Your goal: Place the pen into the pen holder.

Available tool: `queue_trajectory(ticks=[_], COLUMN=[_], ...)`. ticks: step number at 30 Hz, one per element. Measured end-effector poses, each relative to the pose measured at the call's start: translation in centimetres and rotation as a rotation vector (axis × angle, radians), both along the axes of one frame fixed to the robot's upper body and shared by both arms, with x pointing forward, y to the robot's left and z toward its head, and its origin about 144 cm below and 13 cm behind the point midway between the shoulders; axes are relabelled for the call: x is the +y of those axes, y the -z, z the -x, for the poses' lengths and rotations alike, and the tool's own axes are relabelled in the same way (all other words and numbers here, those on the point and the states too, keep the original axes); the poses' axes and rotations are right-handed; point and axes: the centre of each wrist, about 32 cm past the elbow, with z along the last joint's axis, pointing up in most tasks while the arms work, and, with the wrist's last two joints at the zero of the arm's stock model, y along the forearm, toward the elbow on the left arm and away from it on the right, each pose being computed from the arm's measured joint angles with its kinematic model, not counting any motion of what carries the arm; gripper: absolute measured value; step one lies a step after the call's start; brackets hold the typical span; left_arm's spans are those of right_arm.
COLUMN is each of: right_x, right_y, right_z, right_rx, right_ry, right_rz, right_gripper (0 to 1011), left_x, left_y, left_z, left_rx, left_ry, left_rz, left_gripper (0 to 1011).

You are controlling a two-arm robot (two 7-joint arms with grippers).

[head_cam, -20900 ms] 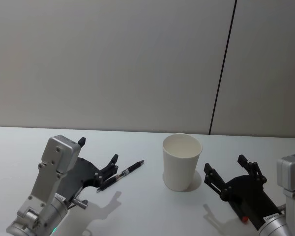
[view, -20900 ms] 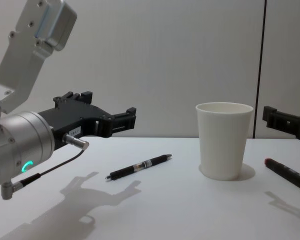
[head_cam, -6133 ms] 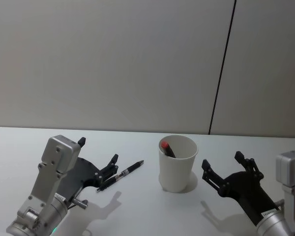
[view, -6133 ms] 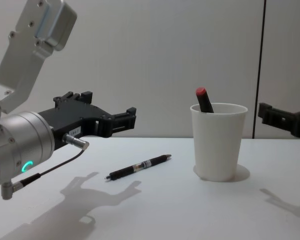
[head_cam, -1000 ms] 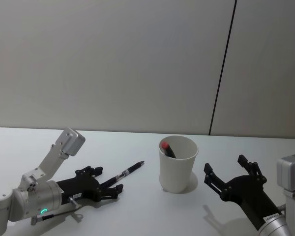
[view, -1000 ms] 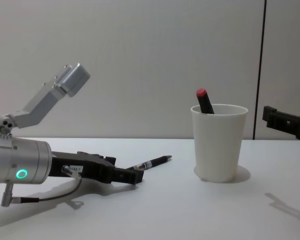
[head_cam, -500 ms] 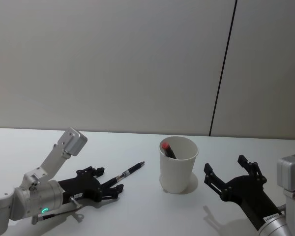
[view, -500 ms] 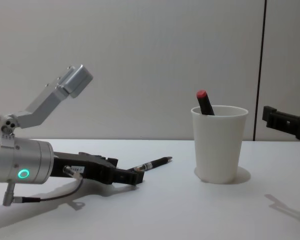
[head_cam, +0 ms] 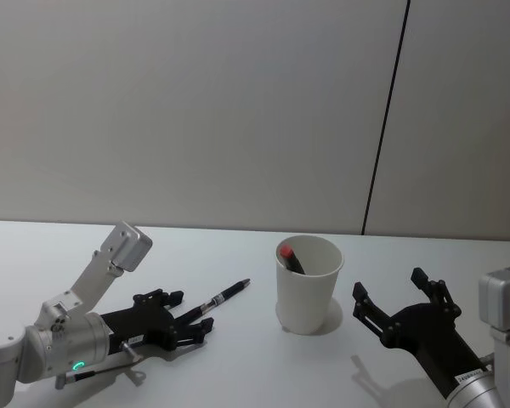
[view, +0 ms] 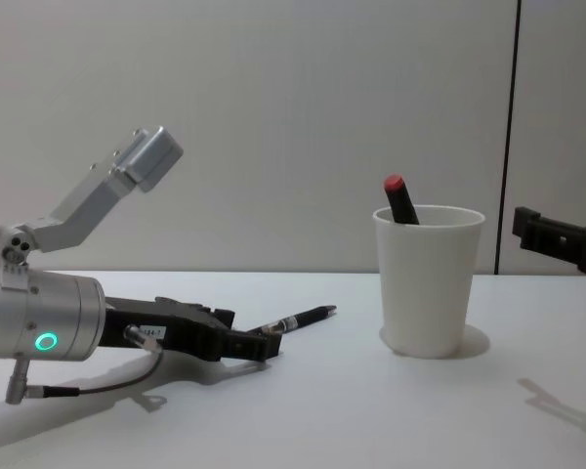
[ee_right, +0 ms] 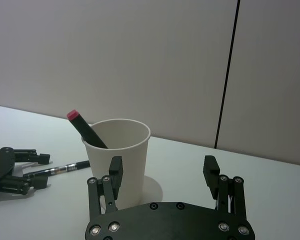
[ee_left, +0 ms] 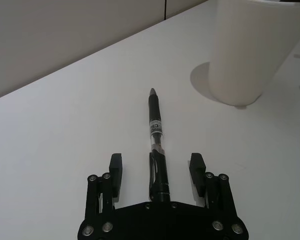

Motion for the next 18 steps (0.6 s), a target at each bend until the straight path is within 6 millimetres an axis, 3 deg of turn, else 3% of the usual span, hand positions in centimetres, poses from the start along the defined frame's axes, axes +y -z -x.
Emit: queue_trajectory(ticks=[6, 18], right_x=[0.00, 0.00], right_y=[0.00, 0.00], right_z=[0.00, 0.00], right_rx=[0.000, 0.000], right_ry=[0.000, 0.000], right_rz=[0.000, 0.000], right_gripper=[1001, 1001], left_x=[-0.05, -0.09], left_y=[0.03, 0.02], left_z=[0.22, 0.41], left_rx=[-0.012, -0.025], left_ry=[0.004, 0.008], left_rz=[-0.002, -0.004], left_gripper=[774, 691])
